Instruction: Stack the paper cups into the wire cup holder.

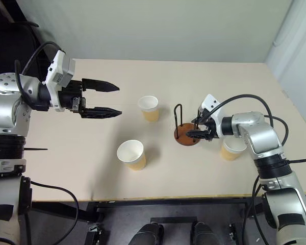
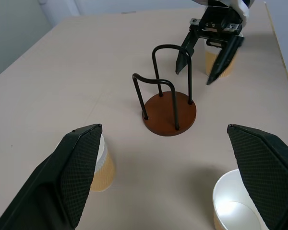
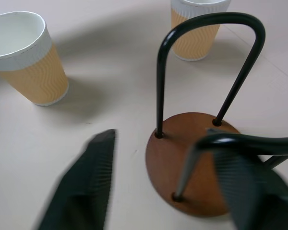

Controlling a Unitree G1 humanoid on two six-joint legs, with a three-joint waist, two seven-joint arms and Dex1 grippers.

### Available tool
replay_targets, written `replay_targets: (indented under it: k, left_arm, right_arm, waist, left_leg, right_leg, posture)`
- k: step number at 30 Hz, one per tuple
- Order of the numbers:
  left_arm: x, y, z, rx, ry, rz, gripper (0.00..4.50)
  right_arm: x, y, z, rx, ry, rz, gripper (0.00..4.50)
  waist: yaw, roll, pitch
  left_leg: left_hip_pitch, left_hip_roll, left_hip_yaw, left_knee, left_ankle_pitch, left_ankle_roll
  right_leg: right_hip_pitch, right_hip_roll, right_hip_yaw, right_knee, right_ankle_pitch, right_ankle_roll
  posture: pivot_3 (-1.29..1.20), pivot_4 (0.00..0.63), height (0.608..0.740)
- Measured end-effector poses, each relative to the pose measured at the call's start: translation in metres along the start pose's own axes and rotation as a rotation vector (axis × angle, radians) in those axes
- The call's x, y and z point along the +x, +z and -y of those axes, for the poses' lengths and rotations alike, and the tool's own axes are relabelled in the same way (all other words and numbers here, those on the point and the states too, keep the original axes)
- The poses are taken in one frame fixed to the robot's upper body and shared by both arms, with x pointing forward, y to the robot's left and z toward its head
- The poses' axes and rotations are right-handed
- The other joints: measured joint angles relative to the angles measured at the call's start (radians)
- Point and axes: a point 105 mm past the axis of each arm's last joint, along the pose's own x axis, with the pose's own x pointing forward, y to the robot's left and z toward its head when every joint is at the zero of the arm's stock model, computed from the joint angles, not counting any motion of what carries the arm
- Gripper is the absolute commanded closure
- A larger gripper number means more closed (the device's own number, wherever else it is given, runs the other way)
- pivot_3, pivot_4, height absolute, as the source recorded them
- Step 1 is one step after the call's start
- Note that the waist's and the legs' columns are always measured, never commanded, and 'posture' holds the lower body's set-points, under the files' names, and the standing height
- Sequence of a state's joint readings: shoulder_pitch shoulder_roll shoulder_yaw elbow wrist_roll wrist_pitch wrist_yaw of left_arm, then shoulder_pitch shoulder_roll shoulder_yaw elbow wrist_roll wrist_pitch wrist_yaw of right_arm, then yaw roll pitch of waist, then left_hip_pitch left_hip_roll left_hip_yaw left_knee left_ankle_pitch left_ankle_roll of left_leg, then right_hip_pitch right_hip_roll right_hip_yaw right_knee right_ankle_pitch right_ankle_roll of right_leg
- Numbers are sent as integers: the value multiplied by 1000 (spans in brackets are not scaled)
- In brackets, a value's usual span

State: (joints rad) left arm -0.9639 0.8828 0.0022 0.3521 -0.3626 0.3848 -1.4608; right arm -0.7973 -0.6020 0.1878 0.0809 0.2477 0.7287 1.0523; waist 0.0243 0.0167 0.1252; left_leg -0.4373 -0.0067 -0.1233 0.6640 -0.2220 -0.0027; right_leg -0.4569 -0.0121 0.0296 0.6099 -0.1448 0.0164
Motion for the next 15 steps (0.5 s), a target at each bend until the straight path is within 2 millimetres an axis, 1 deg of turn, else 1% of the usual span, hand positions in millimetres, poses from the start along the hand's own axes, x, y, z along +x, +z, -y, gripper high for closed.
replay_targets:
  k: [1,2,15]
  left_arm:
    - [0,0,0,0,1,1,0]
    - [0,0,0,0,1,1,0]
    - [3,0,0,-2,-2,9,0]
  right_arm:
    - [0,0,0,3,1,0,99]
    - [0,-1,0,5,1,-1,14]
    - [-12,-5,8,0,-36,-33,14]
  waist:
    - [0,0,0]
    - [0,0,0]
    - [0,0,0]
  left_leg:
    - [0,0,0,0,0,0]
    - [0,0,0,0,0,0]
    - [0,0,0,0,0,0]
  right_leg:
    - [0,0,0,0,0,0]
    - [0,0,0,0,0,0]
    - [0,0,0,0,0,0]
  posture:
    - [0,150,740]
    - [0,150,740]
    - [0,150,740]
